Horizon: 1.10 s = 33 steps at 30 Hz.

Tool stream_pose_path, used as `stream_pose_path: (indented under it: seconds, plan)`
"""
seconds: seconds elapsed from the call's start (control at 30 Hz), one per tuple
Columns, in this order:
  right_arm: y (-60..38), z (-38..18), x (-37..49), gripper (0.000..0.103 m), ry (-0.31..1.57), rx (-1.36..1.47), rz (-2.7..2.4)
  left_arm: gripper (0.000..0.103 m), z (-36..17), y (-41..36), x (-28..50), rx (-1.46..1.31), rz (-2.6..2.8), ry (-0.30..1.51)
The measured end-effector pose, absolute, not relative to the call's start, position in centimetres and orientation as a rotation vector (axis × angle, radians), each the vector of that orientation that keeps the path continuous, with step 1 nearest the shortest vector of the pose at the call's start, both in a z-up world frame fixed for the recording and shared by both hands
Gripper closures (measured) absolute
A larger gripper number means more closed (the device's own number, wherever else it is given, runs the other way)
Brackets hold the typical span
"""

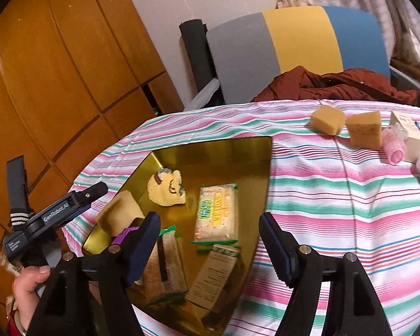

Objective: Organize objects
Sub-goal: 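Move both tools away from the tray back toward the remaining items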

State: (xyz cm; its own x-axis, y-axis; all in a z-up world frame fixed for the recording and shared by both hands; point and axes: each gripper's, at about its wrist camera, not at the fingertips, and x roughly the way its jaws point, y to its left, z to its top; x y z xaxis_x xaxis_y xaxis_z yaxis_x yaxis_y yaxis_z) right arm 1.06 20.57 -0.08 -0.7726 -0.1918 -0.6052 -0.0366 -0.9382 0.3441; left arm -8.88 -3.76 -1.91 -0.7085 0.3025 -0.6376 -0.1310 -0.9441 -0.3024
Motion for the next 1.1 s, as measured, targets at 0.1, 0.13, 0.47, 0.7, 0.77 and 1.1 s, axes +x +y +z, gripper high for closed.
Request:
stream_pose_path:
  seconds: [0.1, 0.13, 0.47, 0.7, 0.77, 1.1]
  plan:
    - [21.4, -0.2, 1.4, 0.029, -0.535, 1.032, -2.85, 0.02, -1.8, -2.3, -8.5, -1.054, 2.649, -0.31]
    - [21.7, -0.2, 1.5, 0.029, -0.541, 1.035, -2.856, 0.02, -1.9, -1.7, -8.3, -1.051, 2.637, -0.281]
    - [25.1, -0.8, 3.1, 0.029, -0.543, 1.08, -2.93, 0.02, -1.9, 4.0, -5.4, -1.023, 2.485, -0.137]
    - [29.2, -2.0, 4.7, 0.029, -0.557, 1.148, -2.997, 0.02, -1.3, 8.7, -1.9, -0.951, 2.364, 0.012]
    - [30.6, -2.6, 5.4, 0.029, -0.555, 1.175, -3.02, 0.02, -1.3, 10.0, -0.8, -0.933, 2.321, 0.038]
    - [39.7, -5.0, 9.1, 0.029, -0.644, 1.316, -3.144, 0.02, -2.8, 15.5, 2.8, -0.971, 2.17, 0.109]
